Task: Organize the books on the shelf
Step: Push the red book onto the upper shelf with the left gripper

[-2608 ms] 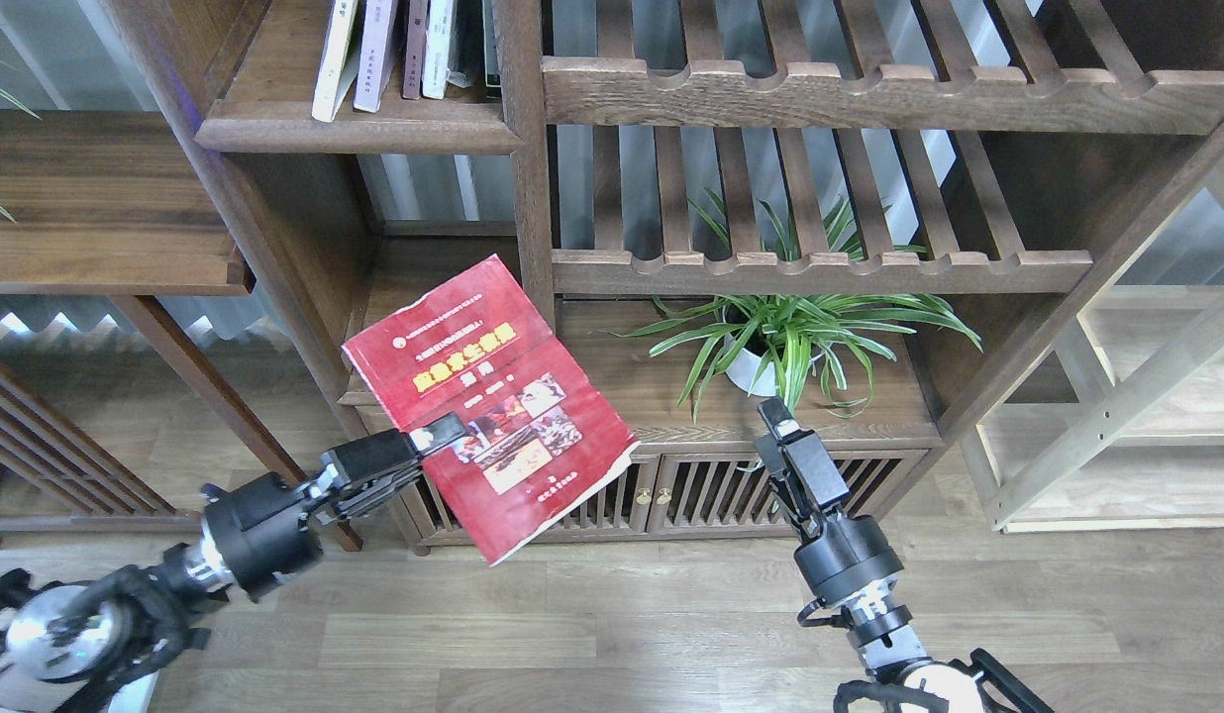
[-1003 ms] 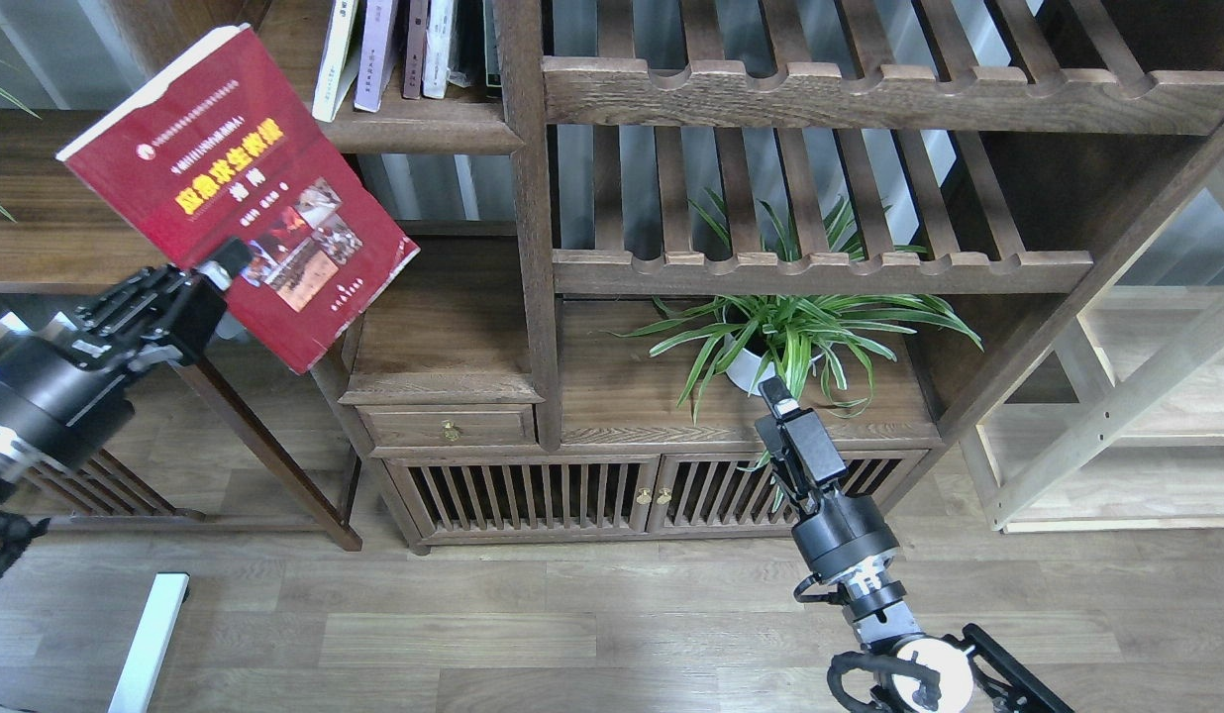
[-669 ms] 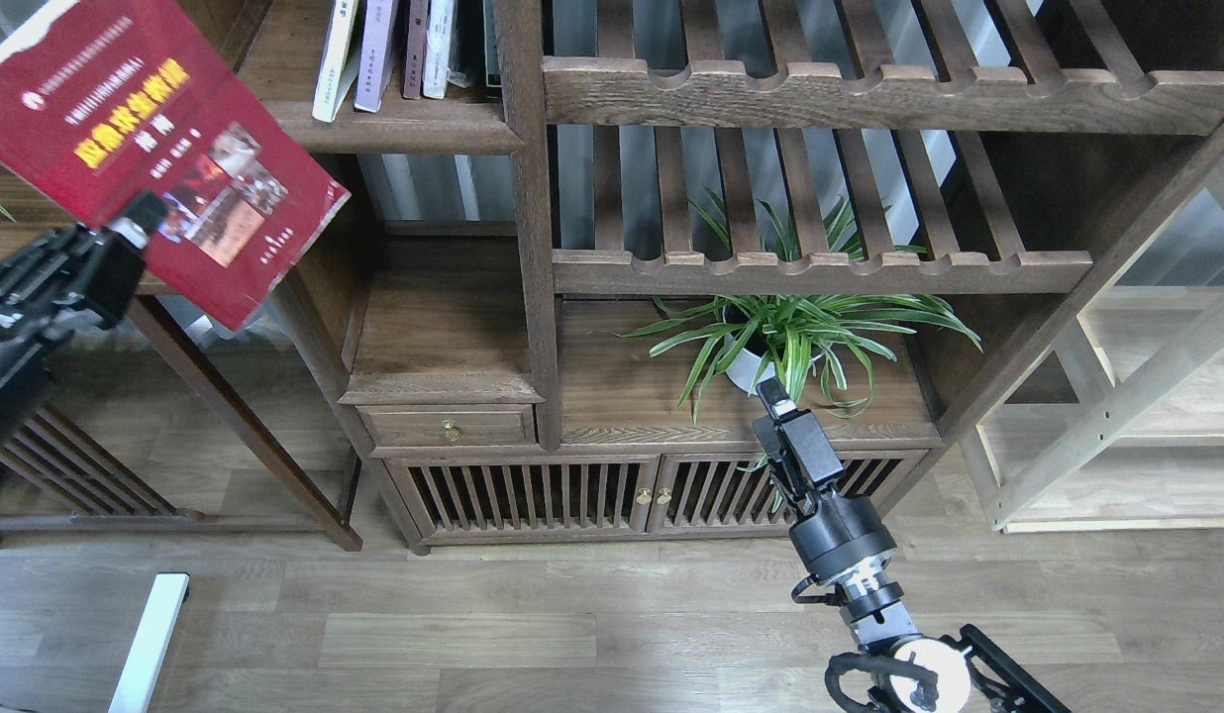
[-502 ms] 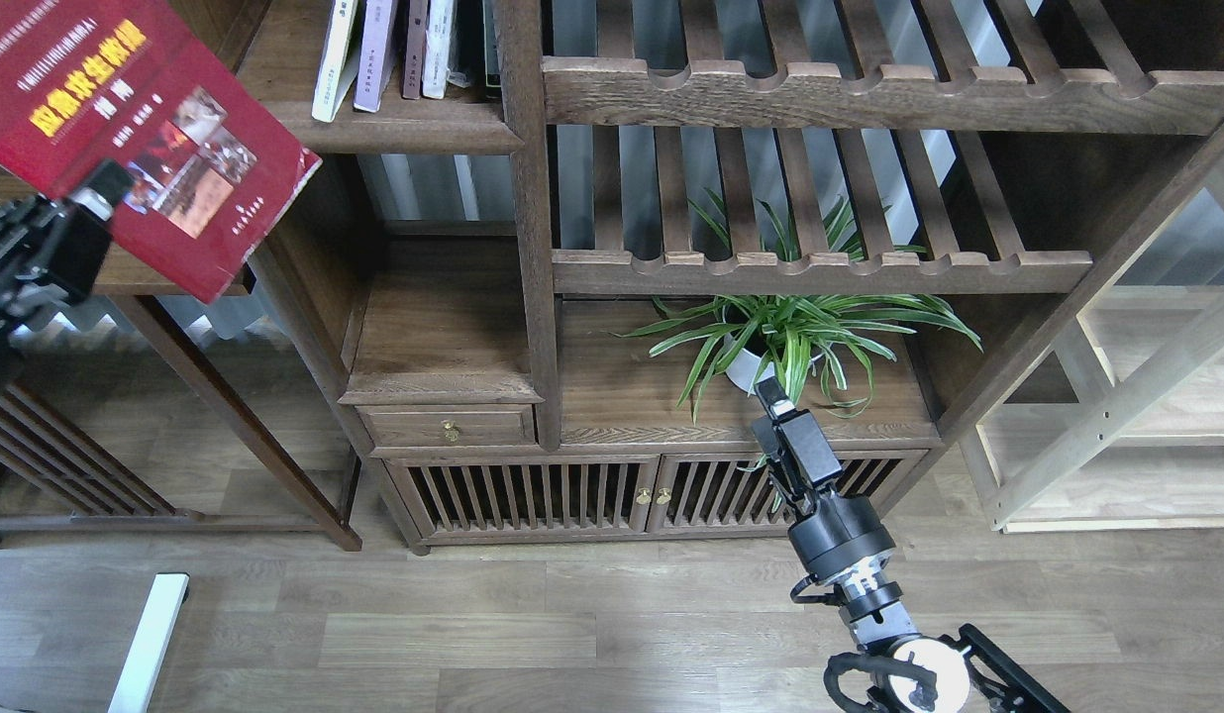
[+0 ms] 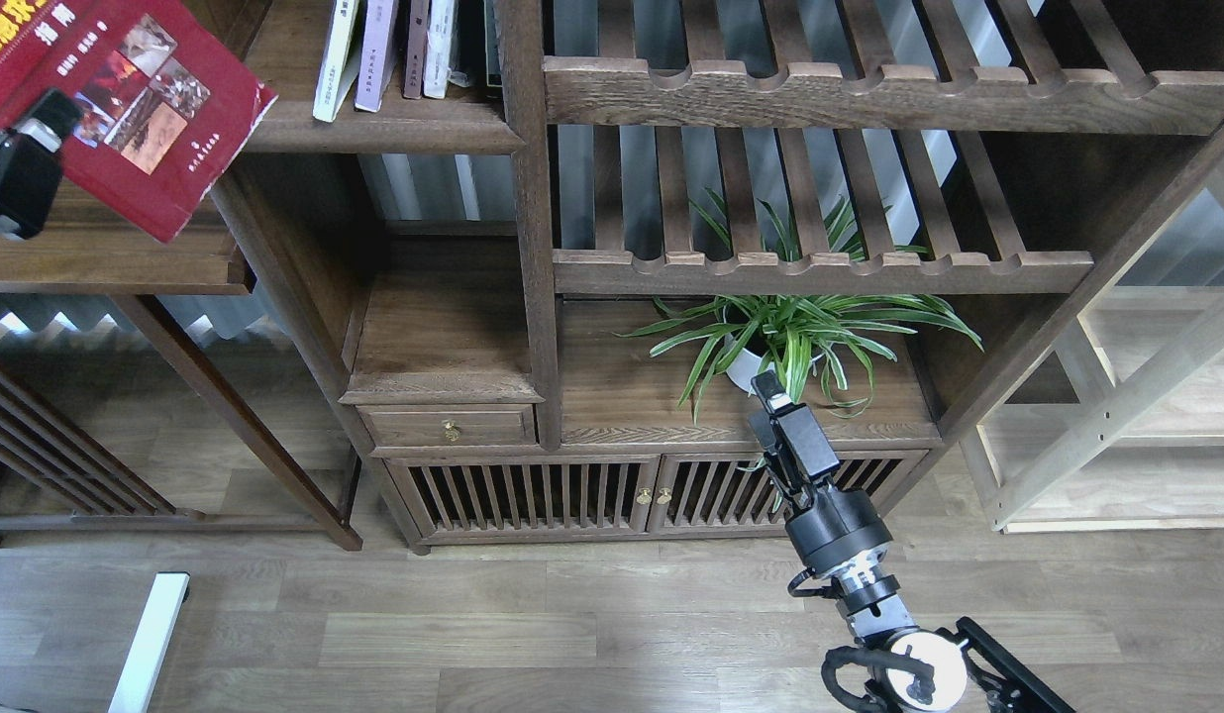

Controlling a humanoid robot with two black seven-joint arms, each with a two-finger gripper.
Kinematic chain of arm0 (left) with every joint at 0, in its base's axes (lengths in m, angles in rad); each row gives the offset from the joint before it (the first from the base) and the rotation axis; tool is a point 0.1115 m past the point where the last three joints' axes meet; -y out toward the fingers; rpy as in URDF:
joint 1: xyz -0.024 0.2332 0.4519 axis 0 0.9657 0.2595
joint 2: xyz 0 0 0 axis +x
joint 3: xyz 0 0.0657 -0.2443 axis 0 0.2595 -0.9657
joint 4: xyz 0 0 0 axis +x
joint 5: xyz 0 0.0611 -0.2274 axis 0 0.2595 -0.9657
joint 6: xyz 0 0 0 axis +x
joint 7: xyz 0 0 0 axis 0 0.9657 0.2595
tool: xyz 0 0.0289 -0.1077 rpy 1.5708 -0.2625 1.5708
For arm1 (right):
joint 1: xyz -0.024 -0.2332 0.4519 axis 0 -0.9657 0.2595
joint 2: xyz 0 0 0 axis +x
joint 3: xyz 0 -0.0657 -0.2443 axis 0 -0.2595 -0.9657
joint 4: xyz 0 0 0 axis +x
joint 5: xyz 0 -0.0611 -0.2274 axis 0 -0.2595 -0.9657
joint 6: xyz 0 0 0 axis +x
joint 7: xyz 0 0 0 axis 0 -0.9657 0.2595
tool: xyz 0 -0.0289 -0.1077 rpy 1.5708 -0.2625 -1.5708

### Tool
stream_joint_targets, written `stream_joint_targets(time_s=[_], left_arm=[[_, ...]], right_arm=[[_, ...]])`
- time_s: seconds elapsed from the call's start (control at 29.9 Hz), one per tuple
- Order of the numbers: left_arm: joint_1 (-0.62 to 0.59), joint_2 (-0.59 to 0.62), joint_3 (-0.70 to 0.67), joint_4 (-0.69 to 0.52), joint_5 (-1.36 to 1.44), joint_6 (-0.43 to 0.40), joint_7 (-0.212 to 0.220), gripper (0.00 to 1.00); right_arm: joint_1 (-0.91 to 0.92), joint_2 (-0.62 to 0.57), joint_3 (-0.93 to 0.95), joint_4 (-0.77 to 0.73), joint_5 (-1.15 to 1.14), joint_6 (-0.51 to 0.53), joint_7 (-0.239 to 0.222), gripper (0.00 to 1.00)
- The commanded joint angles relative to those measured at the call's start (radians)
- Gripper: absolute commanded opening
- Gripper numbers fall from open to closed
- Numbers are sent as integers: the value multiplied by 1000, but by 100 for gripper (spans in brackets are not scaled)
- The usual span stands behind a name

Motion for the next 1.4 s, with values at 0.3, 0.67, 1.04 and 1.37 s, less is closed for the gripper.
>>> stream_joint_targets(time_s=[0.3, 0.67, 1.04, 1.37], left_arm=[[-91, 96, 112, 71, 7, 0, 0, 2], [-219, 199, 213, 137, 19, 0, 0, 2], [-228, 274, 224, 152, 6, 0, 0, 3], [-217, 321, 227, 166, -43, 0, 0, 3]], right_arm=[[8, -2, 2, 0, 0, 0, 0, 99], [8, 0, 3, 0, 0, 0, 0, 99], [8, -2, 6, 0, 0, 0, 0, 99], [6, -2, 8, 0, 0, 0, 2, 99]])
